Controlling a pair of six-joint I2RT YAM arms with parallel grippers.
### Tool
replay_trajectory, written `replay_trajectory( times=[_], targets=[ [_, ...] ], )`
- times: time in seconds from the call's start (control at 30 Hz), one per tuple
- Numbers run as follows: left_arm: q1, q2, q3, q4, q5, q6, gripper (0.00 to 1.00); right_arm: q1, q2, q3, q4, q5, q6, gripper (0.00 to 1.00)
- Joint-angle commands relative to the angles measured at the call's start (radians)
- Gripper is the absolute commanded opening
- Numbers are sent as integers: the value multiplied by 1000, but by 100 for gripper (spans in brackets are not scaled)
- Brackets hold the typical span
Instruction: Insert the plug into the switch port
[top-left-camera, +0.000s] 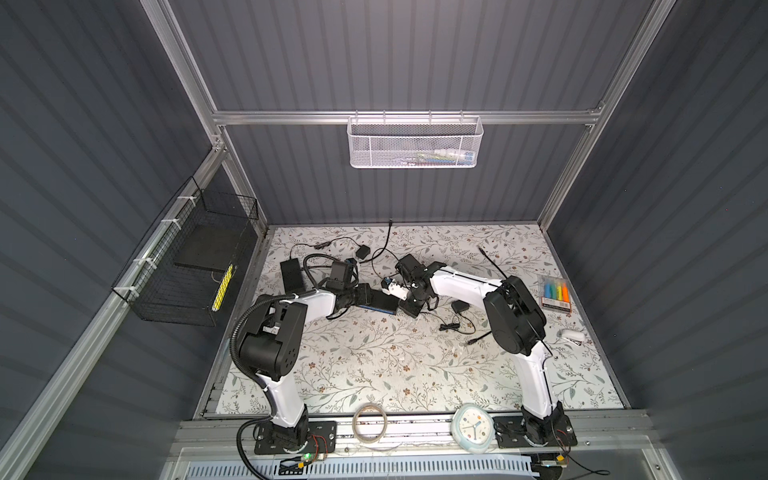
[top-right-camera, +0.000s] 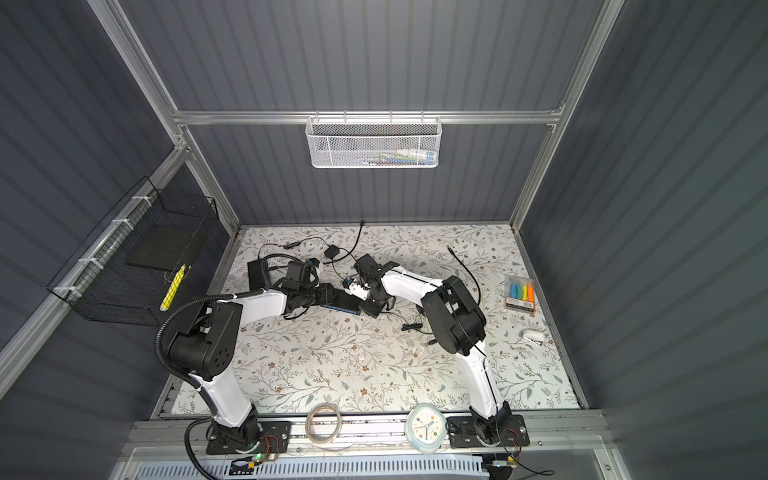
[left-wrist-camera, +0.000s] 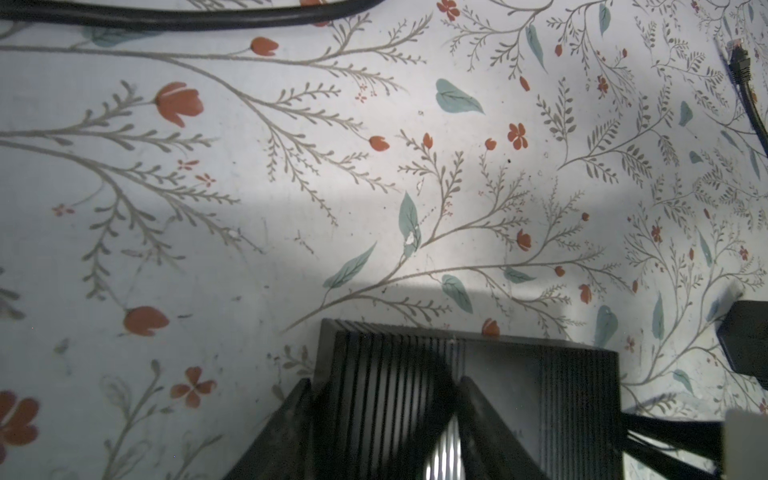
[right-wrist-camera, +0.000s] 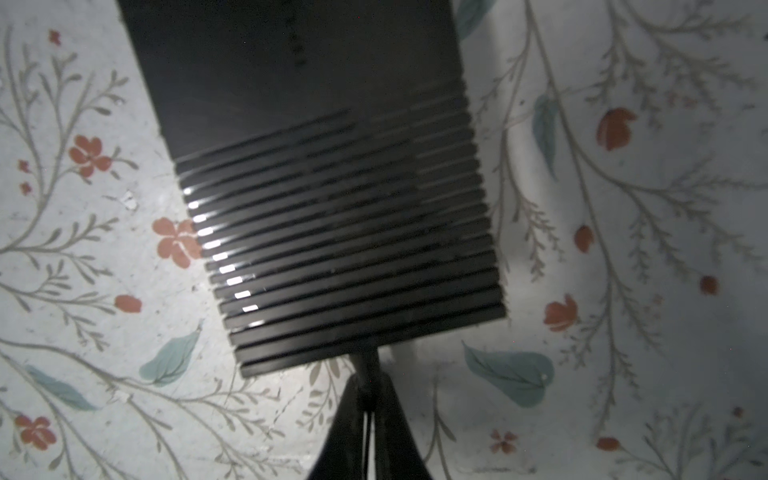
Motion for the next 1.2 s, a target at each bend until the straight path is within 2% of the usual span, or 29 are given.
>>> replay_trajectory(
  times=[0.0, 0.1, 0.27, 0.4, 0.5, 0.63, 0.83, 1.17],
  targets=[
    [-18, 13, 34, -153, 14, 8, 57, 1, -86, -55, 137, 5, -4, 21],
    [9, 4, 65, -173, -13, -7, 59, -27, -179, -143, 107, 27, 8, 31],
    [23, -21, 125, -187, -59, -17, 64, -80, -370, -304, 23, 32, 32, 37],
    [23, -59, 185, -197, -73, 8, 66, -98, -512, -423, -87, 92, -20, 38],
    [23, -113, 207, -207, -92, 36, 67, -105, -582, -517, -148, 183, -60, 38],
    [23, -202, 187, -208, -120, 71, 68, -115, -660, -644, -125, 280, -108, 39],
    [23, -323, 102, -175, -149, 97, 68, -117, -648, -736, -71, 367, -163, 41],
    [24, -381, 81, -222, -167, 119, 68, -126, -519, -723, 11, 345, -214, 41]
  ],
)
